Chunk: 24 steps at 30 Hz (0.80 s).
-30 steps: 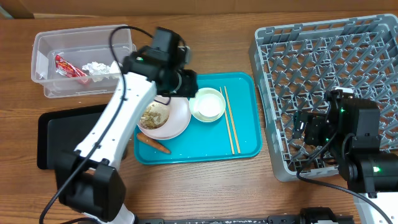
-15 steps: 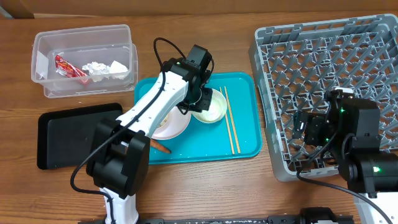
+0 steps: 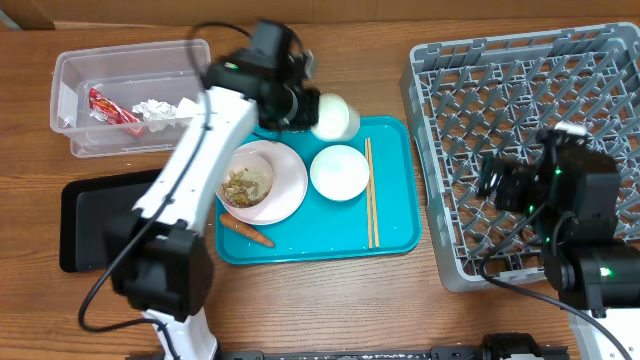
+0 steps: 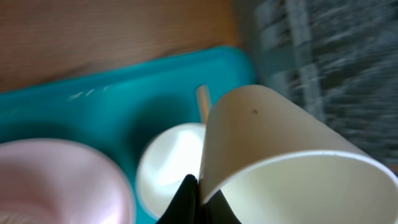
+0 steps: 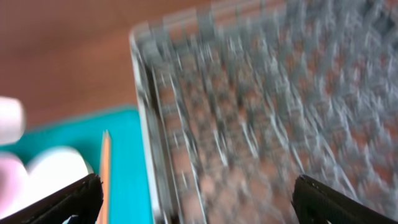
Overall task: Sort waste into correct bins and load items into the dishwasher
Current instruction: 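Lift the cup toward the right gripper and grasp it with the right gripper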
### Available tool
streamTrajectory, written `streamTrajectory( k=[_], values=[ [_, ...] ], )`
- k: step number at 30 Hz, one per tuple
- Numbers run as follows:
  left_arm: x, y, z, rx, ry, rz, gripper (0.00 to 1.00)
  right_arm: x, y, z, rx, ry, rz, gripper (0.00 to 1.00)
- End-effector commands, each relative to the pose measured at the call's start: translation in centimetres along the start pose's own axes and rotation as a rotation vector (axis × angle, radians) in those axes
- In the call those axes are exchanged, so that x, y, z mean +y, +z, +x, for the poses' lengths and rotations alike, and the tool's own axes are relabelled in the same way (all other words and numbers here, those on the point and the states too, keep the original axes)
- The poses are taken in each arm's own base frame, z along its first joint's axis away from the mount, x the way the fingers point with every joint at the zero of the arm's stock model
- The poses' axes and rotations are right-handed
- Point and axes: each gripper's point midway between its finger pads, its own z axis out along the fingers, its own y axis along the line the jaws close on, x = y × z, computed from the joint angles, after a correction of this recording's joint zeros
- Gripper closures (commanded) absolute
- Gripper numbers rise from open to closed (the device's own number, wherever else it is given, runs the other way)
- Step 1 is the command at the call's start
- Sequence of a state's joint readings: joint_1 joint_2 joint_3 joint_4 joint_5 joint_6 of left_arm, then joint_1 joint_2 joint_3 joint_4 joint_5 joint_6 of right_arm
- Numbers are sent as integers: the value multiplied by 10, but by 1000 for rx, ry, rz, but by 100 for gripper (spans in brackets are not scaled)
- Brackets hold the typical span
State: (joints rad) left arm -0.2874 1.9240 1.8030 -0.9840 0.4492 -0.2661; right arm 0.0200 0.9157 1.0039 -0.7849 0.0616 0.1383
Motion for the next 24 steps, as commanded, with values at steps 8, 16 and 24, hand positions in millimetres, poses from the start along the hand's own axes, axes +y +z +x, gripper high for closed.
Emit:
streamTrajectory(
  k=[8, 16, 24],
  values=[
    [-120, -72, 15, 138, 43, 812, 96, 151, -26, -14, -45, -297, -990, 0],
    [-146, -75, 31, 199, 81, 894, 96, 166, -33, -20, -103, -361, -1151, 0],
    [-163, -71, 44, 246, 93, 912, 96, 168, -36, -24, -170, -434, -1163, 0]
  ],
)
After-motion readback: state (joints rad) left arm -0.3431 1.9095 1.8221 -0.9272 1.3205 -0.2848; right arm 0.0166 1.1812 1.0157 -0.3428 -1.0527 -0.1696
